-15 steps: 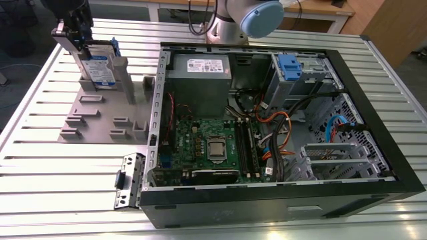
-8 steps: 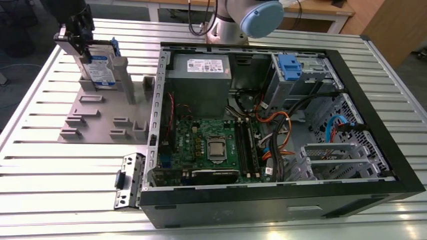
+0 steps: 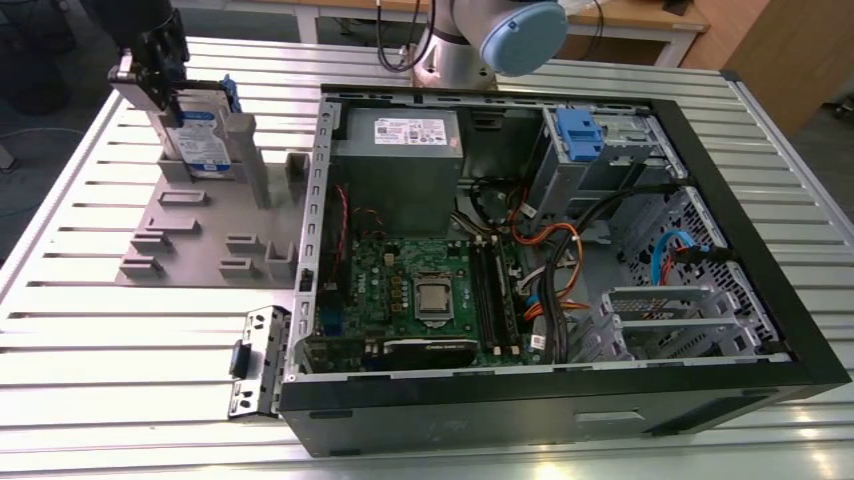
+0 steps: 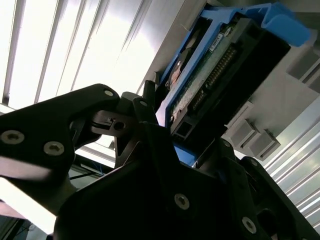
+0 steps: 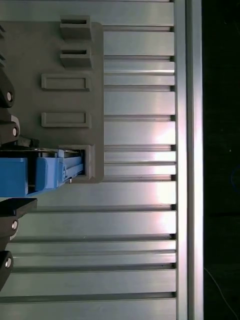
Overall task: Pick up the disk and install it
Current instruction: 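Pick up the disk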
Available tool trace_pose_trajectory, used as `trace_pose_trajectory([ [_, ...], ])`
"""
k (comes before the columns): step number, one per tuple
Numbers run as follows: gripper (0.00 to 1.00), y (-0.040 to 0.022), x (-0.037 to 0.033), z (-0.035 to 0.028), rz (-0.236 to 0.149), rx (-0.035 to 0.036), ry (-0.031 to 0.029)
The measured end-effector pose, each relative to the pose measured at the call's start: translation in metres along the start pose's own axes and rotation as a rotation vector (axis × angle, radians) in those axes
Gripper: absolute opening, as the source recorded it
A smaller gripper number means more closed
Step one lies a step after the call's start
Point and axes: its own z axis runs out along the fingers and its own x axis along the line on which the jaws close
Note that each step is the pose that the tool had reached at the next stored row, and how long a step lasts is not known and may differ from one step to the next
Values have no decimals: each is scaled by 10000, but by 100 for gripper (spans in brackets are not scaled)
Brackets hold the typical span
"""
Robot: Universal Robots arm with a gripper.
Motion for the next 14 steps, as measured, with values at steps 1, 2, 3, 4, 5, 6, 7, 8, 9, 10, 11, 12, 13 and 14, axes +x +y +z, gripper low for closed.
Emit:
trace_pose_trajectory([
  [1, 51, 0, 0, 0, 0, 0, 0],
  [2, 45, 0, 0, 0, 0, -1, 2],
  [3, 45, 0, 0, 0, 1, -2, 1],
  [4, 39, 0, 0, 1, 0, 1, -2],
  [5, 36, 0, 0, 1, 0, 1, -1],
  [6, 36, 0, 0, 1, 0, 1, 0],
  [7, 36, 0, 0, 1, 0, 1, 0],
  [8, 36, 0, 0, 1, 0, 0, 0],
  [9, 36, 0, 0, 1, 0, 0, 0],
  [10, 36, 0, 0, 1, 0, 0, 0],
  [11, 36, 0, 0, 2, 0, 0, 0],
  [12, 36, 0, 0, 2, -1, 0, 0],
  [13, 36, 0, 0, 2, 0, 0, 0],
  [14, 36, 0, 0, 2, 0, 0, 0],
])
